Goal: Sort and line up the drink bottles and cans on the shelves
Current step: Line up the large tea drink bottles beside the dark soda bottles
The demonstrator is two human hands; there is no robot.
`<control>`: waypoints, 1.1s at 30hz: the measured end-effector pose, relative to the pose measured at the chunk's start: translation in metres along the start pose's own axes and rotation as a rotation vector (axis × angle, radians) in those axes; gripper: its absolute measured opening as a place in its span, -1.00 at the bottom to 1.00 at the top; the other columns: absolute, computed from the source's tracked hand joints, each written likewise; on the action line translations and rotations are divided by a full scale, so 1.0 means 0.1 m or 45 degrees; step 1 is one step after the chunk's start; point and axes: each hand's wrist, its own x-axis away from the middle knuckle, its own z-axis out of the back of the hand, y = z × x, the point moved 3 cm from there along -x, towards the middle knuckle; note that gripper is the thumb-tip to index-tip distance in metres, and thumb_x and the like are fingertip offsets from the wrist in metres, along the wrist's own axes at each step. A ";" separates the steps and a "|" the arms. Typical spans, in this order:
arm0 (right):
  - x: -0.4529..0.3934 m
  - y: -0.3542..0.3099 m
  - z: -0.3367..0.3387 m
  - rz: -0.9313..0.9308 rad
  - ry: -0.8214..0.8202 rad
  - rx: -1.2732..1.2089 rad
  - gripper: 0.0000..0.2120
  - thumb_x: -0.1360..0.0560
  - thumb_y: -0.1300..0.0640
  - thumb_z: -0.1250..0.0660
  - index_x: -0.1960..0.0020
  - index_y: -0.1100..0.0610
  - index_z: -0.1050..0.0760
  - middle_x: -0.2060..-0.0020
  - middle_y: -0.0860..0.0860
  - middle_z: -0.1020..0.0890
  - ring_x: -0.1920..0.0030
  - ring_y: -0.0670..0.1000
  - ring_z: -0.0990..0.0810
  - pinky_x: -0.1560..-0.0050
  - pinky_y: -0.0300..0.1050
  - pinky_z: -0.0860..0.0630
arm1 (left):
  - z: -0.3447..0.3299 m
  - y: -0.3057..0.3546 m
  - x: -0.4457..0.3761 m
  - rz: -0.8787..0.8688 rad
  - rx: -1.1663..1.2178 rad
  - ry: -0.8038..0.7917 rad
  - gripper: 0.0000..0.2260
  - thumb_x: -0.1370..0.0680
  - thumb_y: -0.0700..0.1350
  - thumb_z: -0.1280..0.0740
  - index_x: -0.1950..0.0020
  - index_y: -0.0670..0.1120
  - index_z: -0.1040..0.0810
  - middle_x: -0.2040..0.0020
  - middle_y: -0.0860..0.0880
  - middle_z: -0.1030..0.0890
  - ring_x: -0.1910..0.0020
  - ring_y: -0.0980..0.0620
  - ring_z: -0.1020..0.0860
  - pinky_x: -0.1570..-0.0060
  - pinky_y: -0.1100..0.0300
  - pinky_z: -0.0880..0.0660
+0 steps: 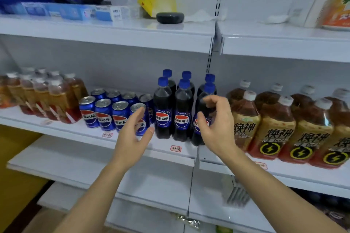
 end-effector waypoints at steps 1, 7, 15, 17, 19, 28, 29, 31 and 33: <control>0.04 0.02 -0.04 -0.065 0.104 -0.013 -0.56 -0.48 0.30 -0.45 -0.30 0.14 -0.43 -0.16 -0.02 -0.49 -0.17 -0.08 -0.51 -0.21 -0.22 -0.50 | -0.03 -0.02 -0.06 -0.017 0.061 -0.011 -0.37 -0.61 -0.05 -0.40 -0.63 0.05 -0.22 -0.57 0.16 -0.34 -0.51 0.26 -0.31 -0.44 0.27 -0.31; 0.58 0.18 -0.38 -0.365 0.307 0.006 -0.30 -0.47 0.30 -0.41 -0.53 0.17 -0.20 -0.44 0.01 -0.32 -0.48 -0.03 -0.34 -0.48 -0.07 -0.35 | -0.48 -0.05 -0.16 0.003 0.320 -0.074 -0.12 -0.53 -0.23 -0.42 -0.67 0.08 0.04 -0.65 0.13 -0.11 -0.56 0.35 -0.13 -0.45 0.41 -0.22; 0.66 0.60 -0.65 -0.877 -0.063 -0.098 -0.18 -0.38 0.25 -0.49 -0.55 0.06 -0.22 -0.26 -0.09 -0.55 -0.27 -0.09 -0.54 -0.22 -0.45 -0.41 | -0.74 -0.23 -0.29 0.264 0.353 -0.071 -0.04 -0.46 -0.37 -0.41 -0.68 0.04 0.09 -0.63 0.01 -0.20 -0.54 0.10 -0.24 -0.50 0.03 -0.27; 0.68 0.57 -0.65 -0.854 -0.072 -0.013 -0.27 -0.43 0.32 -0.49 -0.52 0.06 -0.30 -0.17 -0.13 -0.55 -0.15 -0.12 -0.53 0.01 -0.64 -0.31 | -0.76 -0.33 -0.33 0.297 0.334 -0.102 -0.04 -0.45 -0.35 -0.41 -0.68 0.07 0.07 -0.61 0.02 -0.25 -0.55 0.03 -0.28 -0.51 -0.04 -0.29; 0.71 0.59 -0.66 -0.804 -0.077 0.079 -0.34 -0.44 0.31 -0.47 -0.47 0.03 -0.37 -0.15 -0.13 -0.57 -0.12 -0.11 -0.53 0.06 -0.64 -0.30 | -0.78 -0.39 -0.34 0.282 0.314 -0.130 -0.07 -0.45 -0.35 -0.42 -0.67 0.06 0.00 -0.58 0.02 -0.31 -0.53 0.02 -0.32 -0.51 -0.09 -0.32; 0.65 0.53 -0.60 -0.901 -0.022 -0.442 -0.54 -0.68 0.04 -0.20 -0.55 -0.16 -0.24 -0.40 -0.30 -0.45 -0.34 -0.41 -0.41 -0.25 -0.51 -0.36 | -0.84 -0.56 -0.41 0.261 0.707 -0.101 -0.37 -0.60 0.26 -0.17 -0.64 0.14 -0.17 -0.55 0.12 -0.38 -0.50 0.12 -0.37 -0.46 0.01 -0.36; 0.60 0.56 -0.62 -0.950 0.048 -0.580 -0.59 -0.68 -0.06 -0.18 -0.52 -0.12 -0.31 -0.35 -0.28 -0.51 -0.30 -0.38 -0.47 -0.22 -0.46 -0.43 | -0.86 -0.56 -0.45 0.322 0.798 -0.057 -0.38 -0.59 0.30 -0.14 -0.63 0.12 -0.22 -0.52 0.09 -0.42 -0.48 0.11 -0.41 -0.44 0.02 -0.39; 0.46 0.64 -0.67 -1.115 0.206 -0.781 -0.75 -0.69 -0.12 -0.12 -0.31 -0.15 -0.44 -0.15 -0.26 -0.61 -0.13 -0.30 -0.60 -0.15 -0.32 -0.49 | -0.88 -0.55 -0.53 0.469 0.954 0.054 -0.46 -0.64 0.25 -0.10 -0.56 0.06 -0.35 -0.41 0.04 -0.55 -0.37 0.07 -0.52 -0.32 0.07 -0.49; 0.39 0.74 -0.71 -1.247 0.271 -0.870 -0.66 -0.67 -0.22 -0.10 -0.32 -0.11 -0.45 -0.18 -0.15 -0.61 -0.13 -0.18 -0.59 -0.26 -0.13 -0.46 | -0.91 -0.53 -0.58 0.604 0.985 0.120 -0.60 -0.72 0.14 -0.06 -0.44 0.01 -0.47 -0.26 0.02 -0.62 -0.28 0.02 -0.58 -0.17 0.14 -0.53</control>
